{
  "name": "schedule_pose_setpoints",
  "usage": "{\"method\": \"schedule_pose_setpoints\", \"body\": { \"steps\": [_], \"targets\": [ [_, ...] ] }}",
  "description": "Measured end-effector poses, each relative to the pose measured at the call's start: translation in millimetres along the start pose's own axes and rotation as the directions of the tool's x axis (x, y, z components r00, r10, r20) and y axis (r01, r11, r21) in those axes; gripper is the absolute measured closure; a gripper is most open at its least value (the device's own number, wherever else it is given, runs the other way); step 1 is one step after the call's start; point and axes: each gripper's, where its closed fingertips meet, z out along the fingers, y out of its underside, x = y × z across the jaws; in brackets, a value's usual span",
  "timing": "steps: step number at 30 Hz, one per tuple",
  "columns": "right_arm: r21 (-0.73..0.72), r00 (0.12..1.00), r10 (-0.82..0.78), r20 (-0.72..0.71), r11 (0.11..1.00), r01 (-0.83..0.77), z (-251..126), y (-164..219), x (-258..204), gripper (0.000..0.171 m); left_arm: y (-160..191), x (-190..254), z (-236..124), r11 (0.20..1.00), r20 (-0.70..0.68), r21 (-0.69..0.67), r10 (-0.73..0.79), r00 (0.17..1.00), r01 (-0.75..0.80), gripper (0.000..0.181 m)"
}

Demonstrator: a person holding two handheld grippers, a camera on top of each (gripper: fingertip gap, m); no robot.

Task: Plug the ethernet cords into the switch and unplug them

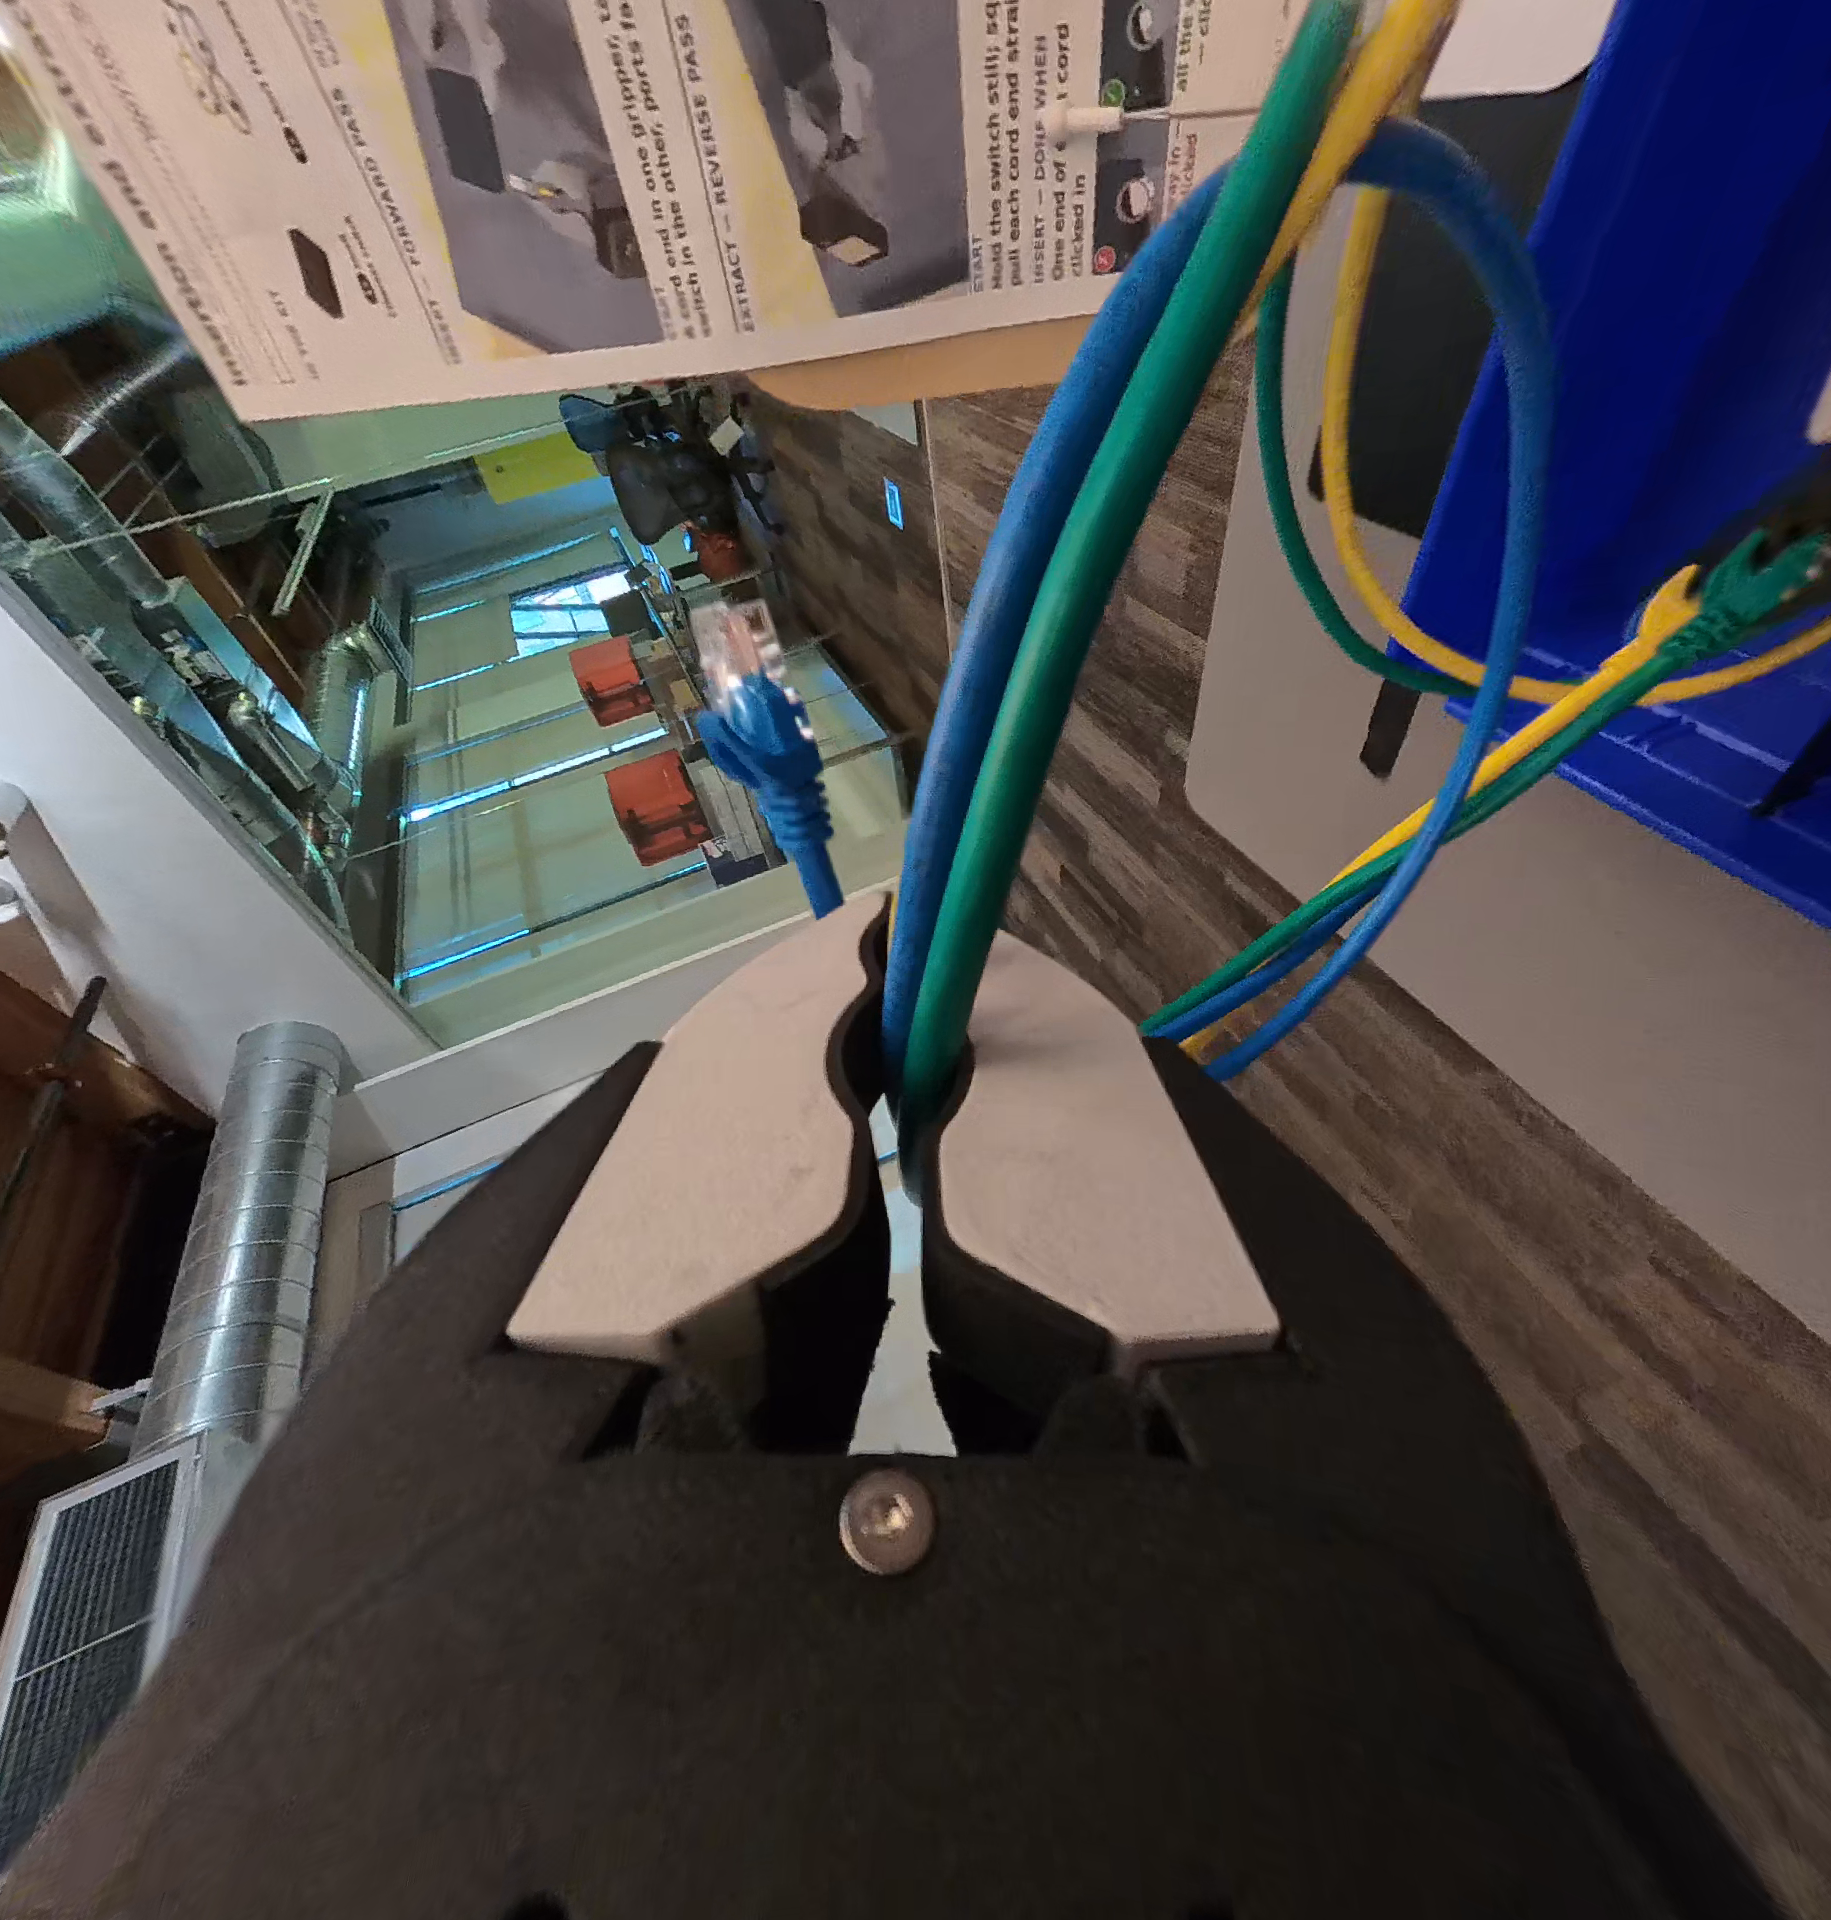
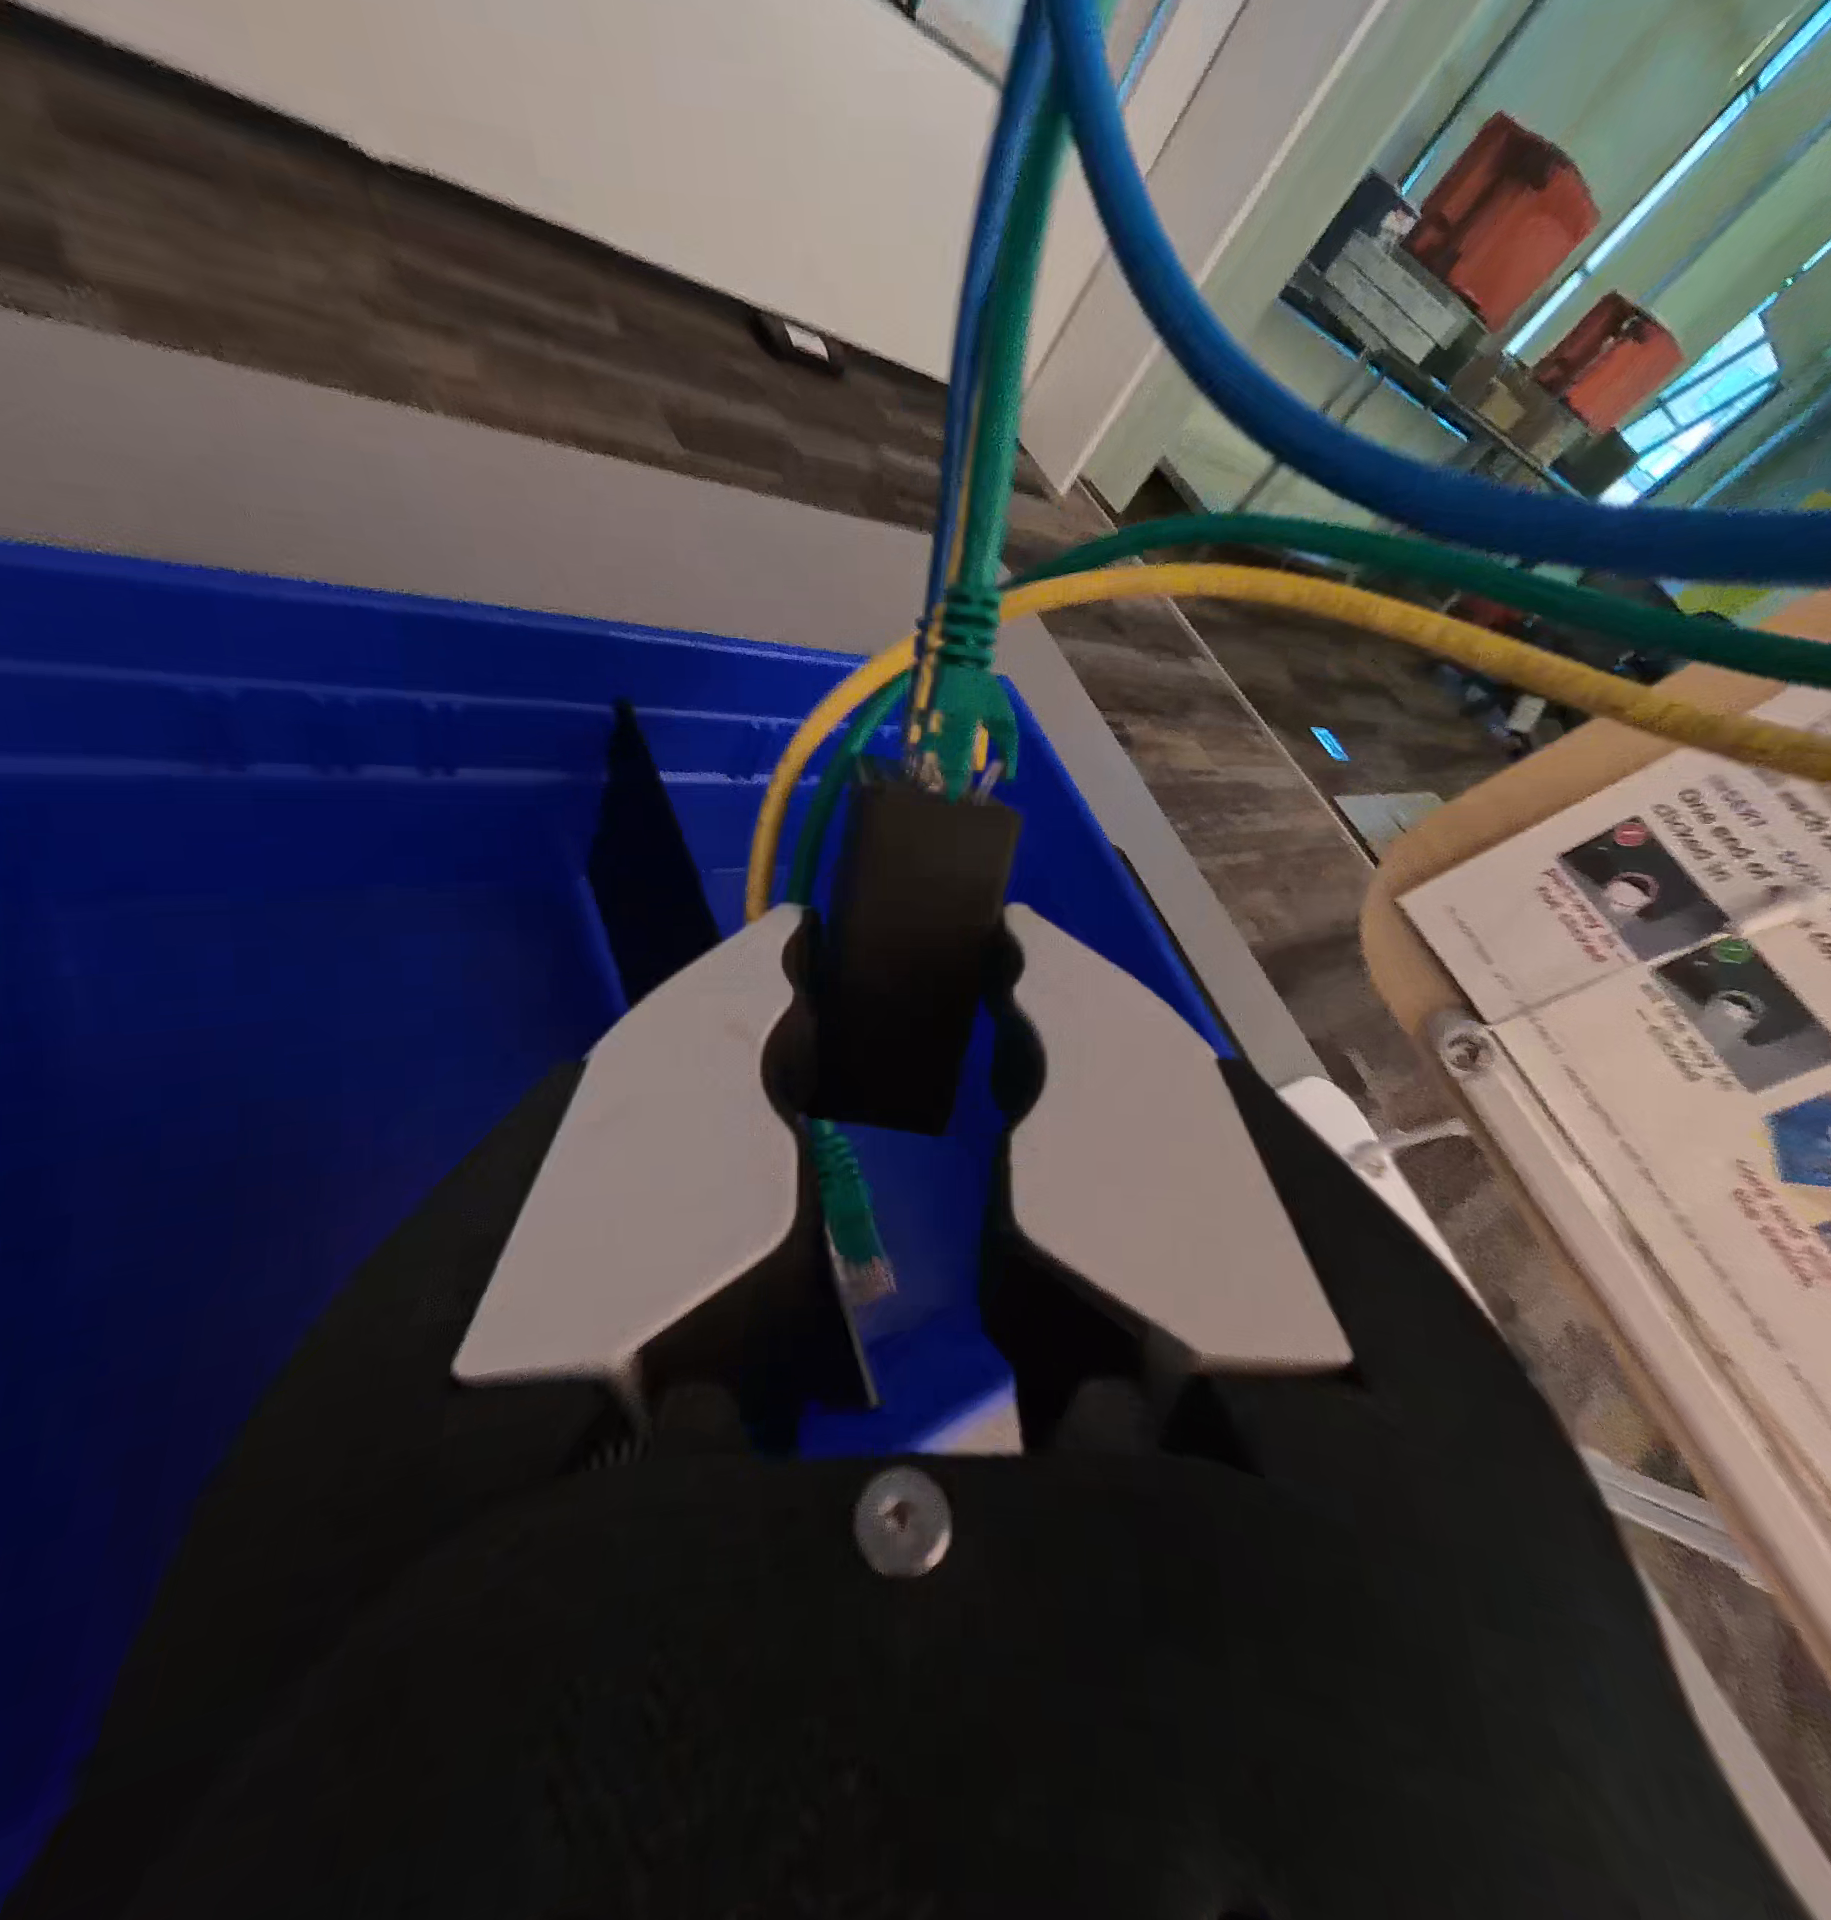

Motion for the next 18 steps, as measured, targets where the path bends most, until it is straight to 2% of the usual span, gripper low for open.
{"method": "schedule_pose_setpoints", "body": {
  "steps": [2, 5, 9, 12, 14, 18],
  "targets": [
    [0.022, 1.0, -0.011, -0.029, 1.0, 0.012, -13, -9, 12, 0.141, 5, -6, -11, 1.0, 0.028, 0.01, -0.015, 1.0, 0.015, 0.181],
    [0.104, 0.991, -0.053, -0.12, 0.992, 0.066, -56, -31, 41, 0.142, 8, -13, -34, 0.999, 0.098, 0.038, -0.02, 0.995, 0.016, 0.181],
    [0.052, 0.953, -0.162, -0.257, 0.982, 0.181, -123, -36, 83, 0.143, -15, -19, -71, 0.983, 0.165, 0.166, -0.103, 0.981, 0.075, 0.18],
    [-0.029, 0.946, -0.182, -0.267, 0.983, 0.181, -169, -19, 98, 0.143, -45, -13, -95, 0.959, 0.137, 0.255, -0.161, 0.977, 0.122, 0.18],
    [-0.095, 0.958, -0.147, -0.247, 0.987, 0.127, -198, 1, 102, 0.143, -69, -5, -105, 0.938, 0.112, 0.318, -0.184, 0.977, 0.14, 0.181],
    [-0.191, 0.975, -0.047, -0.217, 0.982, 0.005, -237, 44, 99, 0.143, -116, 14, -101, 0.889, 0.029, 0.4, -0.254, 0.967, 0.222, 0.181]
  ]
}}
